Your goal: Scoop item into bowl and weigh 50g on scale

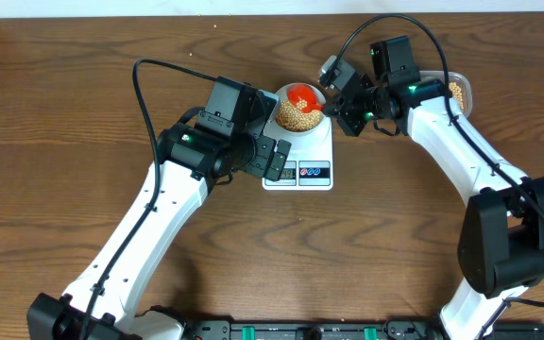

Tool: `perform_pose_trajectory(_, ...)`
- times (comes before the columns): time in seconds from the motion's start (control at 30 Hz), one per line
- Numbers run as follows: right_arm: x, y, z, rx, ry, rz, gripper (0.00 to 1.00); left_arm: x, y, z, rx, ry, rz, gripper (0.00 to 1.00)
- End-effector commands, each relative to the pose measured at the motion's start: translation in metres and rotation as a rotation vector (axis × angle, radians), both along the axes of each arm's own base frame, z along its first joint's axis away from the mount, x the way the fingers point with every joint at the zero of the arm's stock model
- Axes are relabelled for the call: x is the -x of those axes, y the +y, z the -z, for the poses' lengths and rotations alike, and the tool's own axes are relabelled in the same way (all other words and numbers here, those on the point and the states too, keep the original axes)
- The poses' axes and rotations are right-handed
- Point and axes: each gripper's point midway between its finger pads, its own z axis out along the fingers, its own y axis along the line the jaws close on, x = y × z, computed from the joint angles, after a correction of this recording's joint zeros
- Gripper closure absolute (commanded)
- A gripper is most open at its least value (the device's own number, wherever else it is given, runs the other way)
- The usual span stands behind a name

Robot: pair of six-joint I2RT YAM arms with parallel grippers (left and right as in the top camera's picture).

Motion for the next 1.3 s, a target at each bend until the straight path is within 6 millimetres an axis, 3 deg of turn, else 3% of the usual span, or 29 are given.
perform_pose_trajectory(0.0,-0.0008,0.0062,-0.0226,-0.014,-0.065,-0.034,0.99,0.0001,0.0041,0.0025,-0.013,0.0,-0.011,0.02)
perform_pose_trajectory(1.27,-0.005,0.0069,-0.0256,-0.004,-0.118,-0.066,0.99,0.0001,0.0041,0.0025,-0.013,0.0,-0.011,0.02)
